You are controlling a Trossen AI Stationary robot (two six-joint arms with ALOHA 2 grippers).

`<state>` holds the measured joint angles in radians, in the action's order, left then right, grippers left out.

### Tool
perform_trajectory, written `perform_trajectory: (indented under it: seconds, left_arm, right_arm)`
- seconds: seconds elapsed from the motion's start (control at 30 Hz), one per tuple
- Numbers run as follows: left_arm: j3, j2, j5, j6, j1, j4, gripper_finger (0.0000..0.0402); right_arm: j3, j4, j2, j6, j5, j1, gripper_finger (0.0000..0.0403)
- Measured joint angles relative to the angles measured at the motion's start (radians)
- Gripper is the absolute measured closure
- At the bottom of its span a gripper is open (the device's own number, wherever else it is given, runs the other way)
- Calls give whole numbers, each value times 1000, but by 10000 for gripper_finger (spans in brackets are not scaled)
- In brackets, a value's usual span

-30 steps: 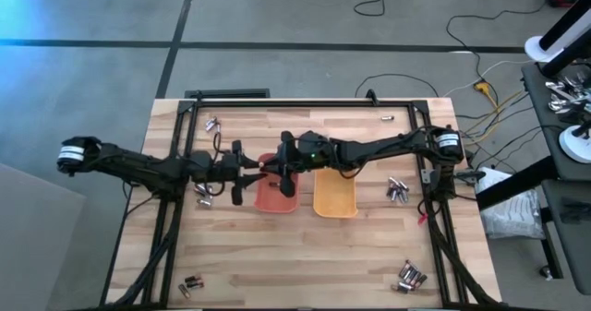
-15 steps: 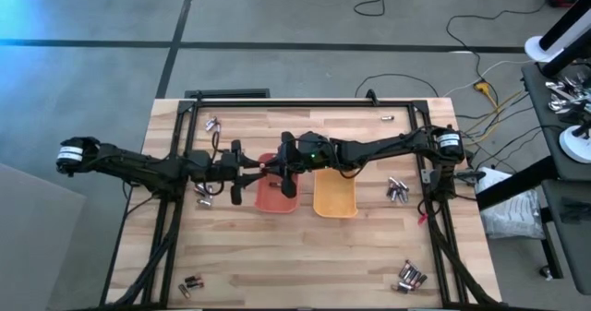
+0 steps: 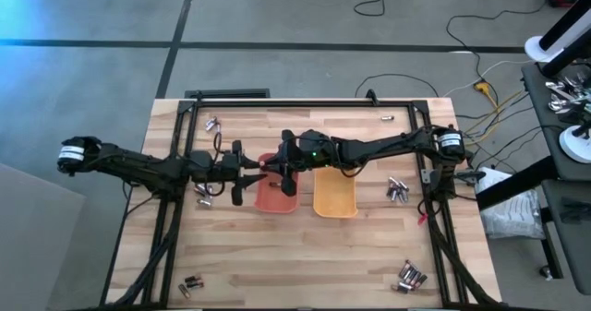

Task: Sort batteries
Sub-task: Put the brown-black battery into the yellow bin

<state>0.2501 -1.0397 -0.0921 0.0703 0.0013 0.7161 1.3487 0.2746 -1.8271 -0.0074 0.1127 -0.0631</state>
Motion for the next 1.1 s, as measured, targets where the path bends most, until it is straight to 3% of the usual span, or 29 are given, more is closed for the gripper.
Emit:
perform_trajectory:
  seconds: [1.1]
  left_arm:
    - [0, -8, 22, -9, 0, 71, 286]
  right_arm:
    - [0, 21, 5, 15, 18, 8, 360]
